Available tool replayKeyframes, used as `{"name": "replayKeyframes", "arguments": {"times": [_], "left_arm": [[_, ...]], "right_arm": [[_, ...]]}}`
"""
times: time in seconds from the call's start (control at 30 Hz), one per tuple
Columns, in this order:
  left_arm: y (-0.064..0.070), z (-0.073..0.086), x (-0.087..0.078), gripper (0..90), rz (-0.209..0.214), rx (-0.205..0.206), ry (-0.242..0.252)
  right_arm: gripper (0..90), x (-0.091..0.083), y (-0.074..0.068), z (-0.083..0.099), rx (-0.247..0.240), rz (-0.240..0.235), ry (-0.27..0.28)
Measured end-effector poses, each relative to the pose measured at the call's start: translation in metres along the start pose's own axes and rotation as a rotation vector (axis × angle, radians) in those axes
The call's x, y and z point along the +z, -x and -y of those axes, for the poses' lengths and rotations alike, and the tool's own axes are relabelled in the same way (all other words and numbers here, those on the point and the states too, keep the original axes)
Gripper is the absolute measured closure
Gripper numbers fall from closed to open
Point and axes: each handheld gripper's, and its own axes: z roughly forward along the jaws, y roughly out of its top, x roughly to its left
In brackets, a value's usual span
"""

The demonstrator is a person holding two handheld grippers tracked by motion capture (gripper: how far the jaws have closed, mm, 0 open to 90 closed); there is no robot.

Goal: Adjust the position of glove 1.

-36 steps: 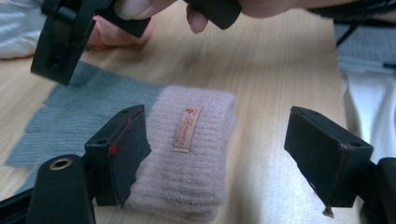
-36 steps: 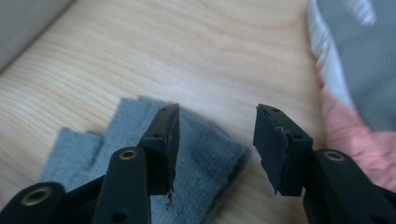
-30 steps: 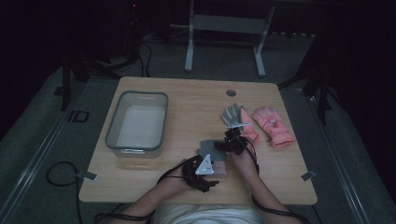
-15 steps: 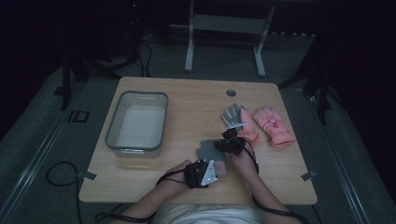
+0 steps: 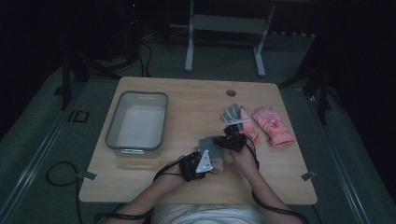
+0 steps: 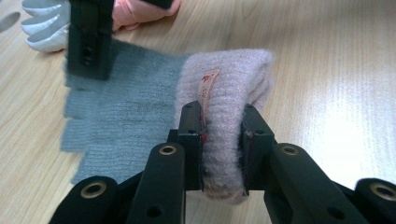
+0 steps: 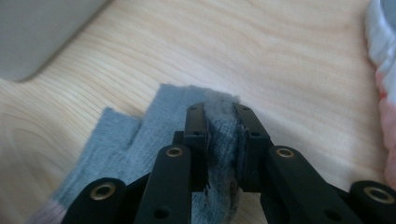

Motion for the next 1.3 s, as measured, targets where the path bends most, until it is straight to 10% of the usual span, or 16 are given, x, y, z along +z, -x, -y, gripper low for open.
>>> {"name": "replayKeyframes", "arguments": {"times": [1.3], "left_arm": [[-0.074,-0.013,-0.113,75.1,-0.222,0.078,-0.077]], "right_arm": [[78.1,-0.031,-0.078,-0.128,-0.187,-0.102,0.177]]}}
